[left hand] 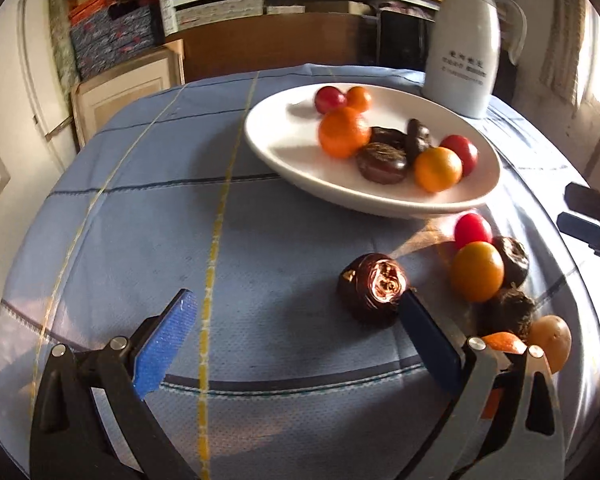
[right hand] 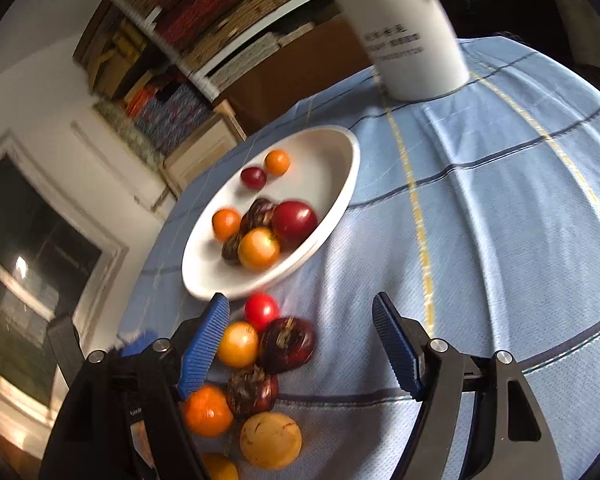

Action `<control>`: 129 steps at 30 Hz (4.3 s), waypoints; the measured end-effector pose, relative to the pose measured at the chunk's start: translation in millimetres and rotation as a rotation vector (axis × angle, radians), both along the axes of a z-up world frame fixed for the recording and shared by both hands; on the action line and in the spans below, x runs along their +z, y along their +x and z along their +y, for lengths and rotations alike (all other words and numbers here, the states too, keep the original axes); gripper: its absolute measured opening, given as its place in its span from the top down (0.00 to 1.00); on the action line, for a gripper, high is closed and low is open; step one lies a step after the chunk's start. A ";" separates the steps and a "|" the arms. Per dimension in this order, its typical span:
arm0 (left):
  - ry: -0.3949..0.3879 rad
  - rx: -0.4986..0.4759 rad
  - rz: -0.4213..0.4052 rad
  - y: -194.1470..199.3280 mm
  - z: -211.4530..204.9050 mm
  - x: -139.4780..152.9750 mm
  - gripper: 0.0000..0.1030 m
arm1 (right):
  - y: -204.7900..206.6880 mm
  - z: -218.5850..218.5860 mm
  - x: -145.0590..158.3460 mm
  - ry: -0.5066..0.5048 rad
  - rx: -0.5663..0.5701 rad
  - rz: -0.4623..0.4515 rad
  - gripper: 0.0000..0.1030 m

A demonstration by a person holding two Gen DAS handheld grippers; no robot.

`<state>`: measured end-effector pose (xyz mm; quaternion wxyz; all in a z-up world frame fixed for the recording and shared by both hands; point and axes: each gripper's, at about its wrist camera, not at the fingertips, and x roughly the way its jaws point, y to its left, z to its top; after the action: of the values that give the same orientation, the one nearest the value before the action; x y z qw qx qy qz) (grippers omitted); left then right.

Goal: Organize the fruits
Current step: 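Grasp a dark brown fruit with the left tool while the right tool grasps another, then lower both dark brown fruits onto the white plate and open both tools, then grasp an orange with the left tool while the right tool grasps a pale yellow fruit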

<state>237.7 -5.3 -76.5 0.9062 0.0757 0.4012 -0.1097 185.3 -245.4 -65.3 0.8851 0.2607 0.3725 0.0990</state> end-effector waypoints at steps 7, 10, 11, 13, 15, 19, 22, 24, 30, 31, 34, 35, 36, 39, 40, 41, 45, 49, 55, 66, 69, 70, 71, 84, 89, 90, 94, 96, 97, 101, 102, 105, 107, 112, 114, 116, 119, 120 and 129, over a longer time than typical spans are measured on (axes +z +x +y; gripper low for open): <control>-0.047 -0.037 0.063 4.7 -4.2 -7.6 0.04 | 4.5 18.5 -8.3 -0.090 0.064 0.046 0.56; -0.039 -0.045 0.072 5.4 -9.0 -9.5 0.04 | 2.9 30.6 -9.1 -0.174 0.086 0.046 0.56; -0.036 -0.047 0.068 4.7 -10.2 -9.5 0.04 | 2.2 34.3 -8.9 -0.197 0.093 0.042 0.56; -0.035 -0.057 0.057 1.9 -13.1 -8.3 0.04 | 2.2 42.2 -9.8 -0.254 0.104 0.041 0.56; -0.038 -0.058 0.059 2.4 -13.0 -8.5 0.04 | 3.2 48.7 -11.6 -0.288 0.115 0.038 0.56; -0.055 -0.050 0.081 7.1 -10.5 -10.7 0.05 | 6.7 57.9 -14.7 -0.318 0.139 0.031 0.56; -0.059 -0.053 0.078 6.9 -10.2 -10.1 0.05 | 7.5 65.9 -18.1 -0.351 0.148 0.030 0.56; -0.058 -0.060 0.073 5.3 -11.0 -9.3 0.05 | 6.3 67.7 -17.6 -0.366 0.150 0.021 0.56; -0.107 -0.081 0.093 6.6 -8.1 -10.0 0.24 | 7.4 68.8 -18.0 -0.362 0.149 0.014 0.58; -0.110 -0.082 0.091 6.5 -7.8 -9.7 0.29 | 7.1 68.5 -17.7 -0.361 0.150 0.013 0.58; -0.126 -0.111 0.086 4.2 -9.8 -8.0 0.46 | 3.1 63.9 -13.3 -0.340 0.135 -0.007 0.59; -0.137 -0.119 0.084 2.7 -9.5 -7.0 0.53 | 1.2 60.9 -10.2 -0.333 0.122 -0.019 0.59; -0.139 -0.116 0.080 1.9 -8.7 -6.6 0.55 | -1.0 55.9 -6.7 -0.322 0.102 -0.030 0.59; -0.138 -0.086 0.057 -0.7 -3.1 -3.3 0.56 | -2.0 42.6 -2.1 -0.277 0.063 -0.037 0.59; -0.145 -0.084 0.054 -1.0 -1.8 -2.2 0.56 | -2.2 40.0 -1.5 -0.271 0.055 -0.038 0.59; -0.147 -0.082 0.045 -1.9 -1.1 -0.8 0.56 | -2.6 38.9 -1.1 -0.267 0.051 -0.039 0.59; -0.131 -0.085 0.030 -4.0 -2.1 0.7 0.56 | -4.2 35.4 1.2 -0.253 0.040 -0.046 0.59; -0.117 -0.101 0.080 0.2 -6.4 -8.2 0.57 | -4.0 35.0 -0.9 -0.251 0.034 -0.034 0.59; -0.121 -0.104 0.084 2.7 -6.9 -9.2 0.60 | -4.4 35.1 -1.1 -0.254 0.029 -0.036 0.59; -0.208 -0.073 -0.043 10.4 1.3 39.6 0.61 | 0.9 22.0 24.3 -0.184 -0.023 -0.109 0.59; -0.213 -0.050 -0.055 37.7 -4.4 55.6 0.61 | 26.8 25.9 31.2 -0.230 -0.026 -0.100 0.59; -0.211 -0.044 -0.062 49.0 -8.0 60.5 0.61 | 35.7 26.9 33.8 -0.243 -0.028 -0.102 0.59; -0.206 -0.039 -0.068 55.3 -10.4 62.1 0.61 | 48.7 27.9 37.1 -0.250 -0.027 -0.105 0.59; -0.239 -0.018 -0.016 92.3 -9.1 30.7 0.37 | 108.4 13.0 33.6 -0.211 -0.063 -0.071 0.51; -0.207 -0.023 -0.106 58.6 -7.7 45.1 0.10 | 67.8 15.6 47.5 -0.255 -0.080 -0.138 0.41; -0.203 -0.025 -0.111 52.4 -7.5 45.5 0.09 | 56.8 15.4 46.1 -0.248 -0.079 -0.142 0.39; -0.175 -0.032 -0.091 26.6 -6.3 33.4 0.05 | 23.0 16.1 29.2 -0.224 -0.069 -0.117 0.35; -0.147 -0.036 -0.057 13.4 -7.7 25.2 0.05 | 16.0 17.5 25.4 -0.229 -0.065 -0.108 0.32; -0.137 -0.039 -0.054 6.5 -8.4 22.8 0.05 | 1.9 19.7 18.8 -0.244 -0.060 -0.092 0.31; -0.151 -0.092 -0.056 -30.6 -9.2 20.6 0.05 | -16.4 19.3 19.7 -0.238 -0.067 -0.112 0.22; -0.159 -0.106 -0.063 -40.8 -9.7 20.9 0.05 | -21.0 18.4 20.7 -0.237 -0.073 -0.121 0.22; -0.169 -0.132 -0.098 -68.8 -12.0 23.3 0.05 | -31.9 15.0 21.4 -0.226 -0.087 -0.132 0.21; -0.170 -0.152 -0.103 -78.9 -15.8 23.0 0.05 | -37.5 11.4 18.1 -0.210 -0.095 -0.122 0.21; -0.099 -0.192 -0.079 -81.0 -34.2 15.5 0.05 | -48.1 8.2 13.7 -0.198 -0.100 -0.115 0.21; -0.067 -0.194 -0.056 -77.7 -40.0 10.1 0.05 | -50.0 9.7 13.5 -0.201 -0.099 -0.115 0.21; -0.050 -0.178 -0.013 -71.4 -40.6 3.1 0.05 | -50.5 11.3 11.9 -0.206 -0.092 -0.110 0.21; -0.105 -0.162 0.078 -56.9 -31.2 -6.1 0.04 | -50.7 13.8 10.5 -0.216 -0.084 -0.103 0.20; -0.134 -0.159 0.097 -53.8 -27.1 -7.6 0.04 | -51.8 15.4 9.7 -0.221 -0.081 -0.101 0.19; -0.124 0.130 -0.063 -51.0 25.4 11.0 0.04 | -66.8 33.5 5.3 -0.267 -0.016 -0.102 0.19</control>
<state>186.7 20.1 -65.6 0.9265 -0.0034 0.3691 -0.0729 118.5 -211.9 -60.0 0.9304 0.1383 0.3349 0.0545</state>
